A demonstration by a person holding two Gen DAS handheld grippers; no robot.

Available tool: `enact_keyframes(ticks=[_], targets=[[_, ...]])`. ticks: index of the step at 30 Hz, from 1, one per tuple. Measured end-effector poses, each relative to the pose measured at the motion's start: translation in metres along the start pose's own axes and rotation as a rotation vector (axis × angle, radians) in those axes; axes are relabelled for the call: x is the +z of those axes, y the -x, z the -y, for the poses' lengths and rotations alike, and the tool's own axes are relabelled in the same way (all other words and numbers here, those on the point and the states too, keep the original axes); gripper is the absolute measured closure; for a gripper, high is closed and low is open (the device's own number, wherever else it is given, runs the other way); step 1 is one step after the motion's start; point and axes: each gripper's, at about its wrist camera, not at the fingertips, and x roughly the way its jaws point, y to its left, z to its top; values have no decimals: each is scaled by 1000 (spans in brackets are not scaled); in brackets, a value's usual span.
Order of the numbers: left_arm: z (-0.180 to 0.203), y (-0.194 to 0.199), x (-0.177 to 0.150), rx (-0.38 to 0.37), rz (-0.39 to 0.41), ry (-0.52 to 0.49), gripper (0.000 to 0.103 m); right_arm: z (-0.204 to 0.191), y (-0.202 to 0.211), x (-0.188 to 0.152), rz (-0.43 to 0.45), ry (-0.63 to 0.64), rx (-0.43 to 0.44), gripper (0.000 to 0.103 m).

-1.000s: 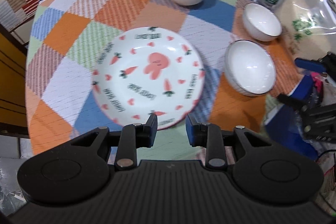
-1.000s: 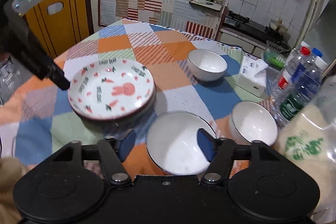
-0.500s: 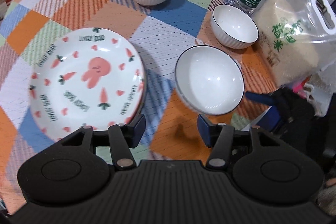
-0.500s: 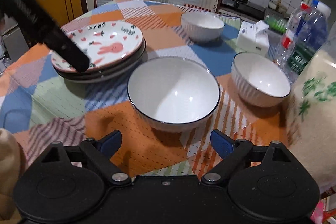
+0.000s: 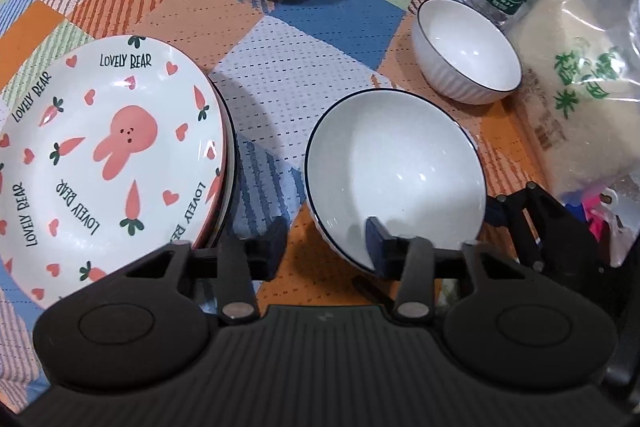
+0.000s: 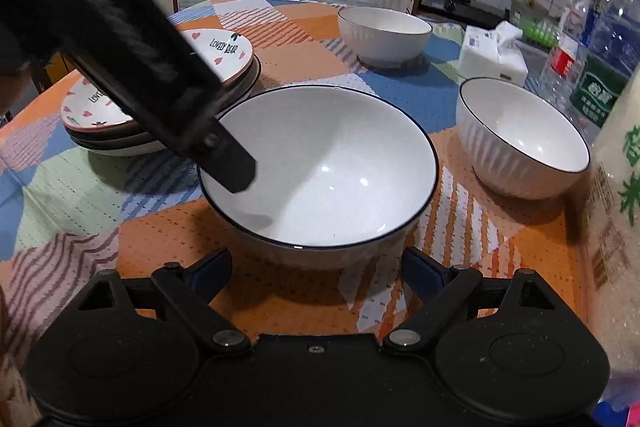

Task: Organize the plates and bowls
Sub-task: 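Reach both tools to a white bowl and grasp its rim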

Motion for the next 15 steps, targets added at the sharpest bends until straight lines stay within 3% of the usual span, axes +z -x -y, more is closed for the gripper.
enact_keyframes(ticks=[5,15], targets=[[-3,-11,2,-25,-6,16,84,0,-3,4,30,8,2,9],[1,-8,4,0,4,-23,85,6,-5,12,64,-4,7,11]])
